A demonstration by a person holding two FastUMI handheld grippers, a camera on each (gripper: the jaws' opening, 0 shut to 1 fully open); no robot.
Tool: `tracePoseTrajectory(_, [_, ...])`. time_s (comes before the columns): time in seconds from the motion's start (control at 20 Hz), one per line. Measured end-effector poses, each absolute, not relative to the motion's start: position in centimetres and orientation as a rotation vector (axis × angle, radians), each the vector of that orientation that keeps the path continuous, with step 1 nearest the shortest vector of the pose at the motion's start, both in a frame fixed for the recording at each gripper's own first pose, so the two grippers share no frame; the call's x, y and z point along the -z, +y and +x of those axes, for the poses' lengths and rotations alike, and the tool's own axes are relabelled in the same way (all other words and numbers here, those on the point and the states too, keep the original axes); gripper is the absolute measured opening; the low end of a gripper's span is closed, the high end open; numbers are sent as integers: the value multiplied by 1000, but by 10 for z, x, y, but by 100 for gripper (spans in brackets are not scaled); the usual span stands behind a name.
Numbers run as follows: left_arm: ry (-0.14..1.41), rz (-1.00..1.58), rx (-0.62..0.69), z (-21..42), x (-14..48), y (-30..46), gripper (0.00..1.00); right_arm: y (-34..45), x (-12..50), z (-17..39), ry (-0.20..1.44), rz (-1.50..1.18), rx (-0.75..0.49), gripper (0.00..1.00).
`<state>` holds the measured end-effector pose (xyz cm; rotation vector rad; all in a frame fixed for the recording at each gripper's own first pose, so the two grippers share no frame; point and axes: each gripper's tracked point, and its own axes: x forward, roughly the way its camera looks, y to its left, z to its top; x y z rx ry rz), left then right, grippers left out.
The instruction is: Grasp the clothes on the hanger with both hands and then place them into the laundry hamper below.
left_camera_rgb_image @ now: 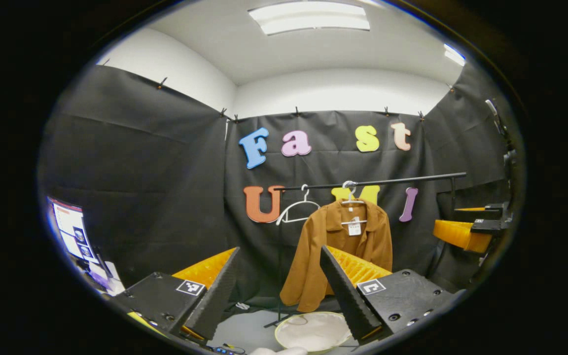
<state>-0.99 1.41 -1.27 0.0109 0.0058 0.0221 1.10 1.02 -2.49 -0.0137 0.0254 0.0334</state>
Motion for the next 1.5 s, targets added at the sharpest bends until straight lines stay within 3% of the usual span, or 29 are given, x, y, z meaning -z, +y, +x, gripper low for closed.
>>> tracePoseTrajectory(0.3, [-3, 51, 13, 57, 41, -38, 100, -32, 62, 70, 67, -31, -29, 100])
tracePoseTrajectory(0.4, [-9, 41, 53, 86, 53, -65, 96, -52, 73, 105, 65, -34, -24, 100])
tracePoseTrajectory(0.7, [-51, 39, 146, 188, 80, -132, 100, -97, 96, 215, 99, 5, -43, 100])
tracePoseTrajectory(1.15, [8, 38, 116, 342, 116, -169, 97, -127, 105, 347, 115, 16, -92, 99])
tracePoseTrajectory(1.3, [-2, 31, 92, 379, 114, -173, 100, -124, 105, 378, 126, 31, -116, 100])
tracePoseTrajectory(1.5, [-15, 36, 89, 415, 112, -179, 97, -119, 104, 407, 129, 37, -149, 100])
